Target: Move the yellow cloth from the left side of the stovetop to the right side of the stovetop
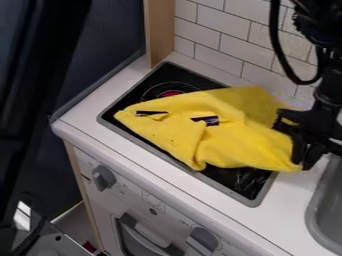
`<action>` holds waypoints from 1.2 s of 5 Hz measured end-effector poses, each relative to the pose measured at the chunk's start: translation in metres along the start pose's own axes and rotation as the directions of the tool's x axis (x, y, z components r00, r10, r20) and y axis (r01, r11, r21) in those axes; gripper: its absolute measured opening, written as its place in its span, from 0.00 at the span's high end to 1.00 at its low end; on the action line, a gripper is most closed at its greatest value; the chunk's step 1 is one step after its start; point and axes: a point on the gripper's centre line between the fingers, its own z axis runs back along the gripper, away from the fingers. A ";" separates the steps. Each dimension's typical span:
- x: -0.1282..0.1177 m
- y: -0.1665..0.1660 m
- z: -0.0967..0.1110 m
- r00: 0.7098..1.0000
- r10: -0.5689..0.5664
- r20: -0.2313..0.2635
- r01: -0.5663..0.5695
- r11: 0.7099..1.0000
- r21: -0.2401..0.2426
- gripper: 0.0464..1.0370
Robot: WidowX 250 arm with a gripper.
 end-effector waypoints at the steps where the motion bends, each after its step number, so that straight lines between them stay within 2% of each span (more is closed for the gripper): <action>1: -0.005 0.001 -0.002 1.000 0.015 -0.011 -0.015 1.000 -0.009 0.58; 2: -0.002 -0.002 0.019 0.998 0.050 0.029 -0.049 0.997 -0.055 0.26; 3: -0.003 0.012 0.025 0.997 0.059 0.055 -0.060 0.998 0.022 0.03; 4: -0.003 0.033 0.045 0.990 0.075 0.119 -0.084 0.994 0.068 0.03; 5: -0.004 0.058 0.060 0.990 0.062 0.124 -0.083 0.981 0.173 0.04; 6: -0.006 0.094 0.068 0.986 0.145 0.077 -0.158 0.964 0.215 0.04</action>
